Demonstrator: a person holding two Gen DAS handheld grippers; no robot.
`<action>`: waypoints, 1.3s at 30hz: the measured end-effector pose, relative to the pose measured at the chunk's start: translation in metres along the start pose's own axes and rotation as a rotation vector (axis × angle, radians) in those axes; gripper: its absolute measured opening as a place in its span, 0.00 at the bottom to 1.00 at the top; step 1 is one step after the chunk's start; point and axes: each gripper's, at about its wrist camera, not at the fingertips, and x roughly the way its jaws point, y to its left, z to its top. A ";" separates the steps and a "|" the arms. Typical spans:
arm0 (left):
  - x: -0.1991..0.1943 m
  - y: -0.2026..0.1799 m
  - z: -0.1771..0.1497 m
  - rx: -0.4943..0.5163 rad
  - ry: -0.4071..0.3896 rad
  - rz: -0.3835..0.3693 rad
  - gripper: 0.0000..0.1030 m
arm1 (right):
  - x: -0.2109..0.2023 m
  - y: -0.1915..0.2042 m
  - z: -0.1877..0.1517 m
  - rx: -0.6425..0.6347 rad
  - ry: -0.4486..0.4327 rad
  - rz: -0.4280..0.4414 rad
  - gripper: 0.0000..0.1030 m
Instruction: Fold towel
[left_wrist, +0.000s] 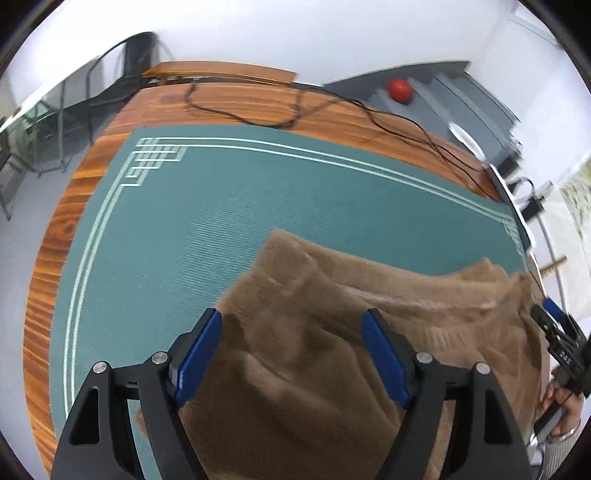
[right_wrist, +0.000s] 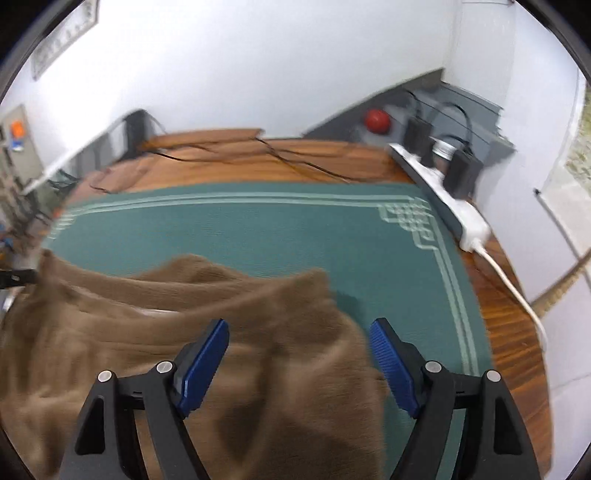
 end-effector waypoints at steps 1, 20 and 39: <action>0.002 -0.004 -0.001 0.016 0.006 0.005 0.79 | 0.002 0.009 0.000 -0.019 0.013 0.030 0.78; -0.031 -0.019 -0.036 -0.050 -0.028 -0.034 0.89 | -0.047 -0.085 -0.064 0.332 0.031 0.132 0.81; -0.022 -0.187 -0.085 0.189 0.134 -0.303 0.89 | -0.076 -0.095 -0.188 0.724 0.075 0.363 0.81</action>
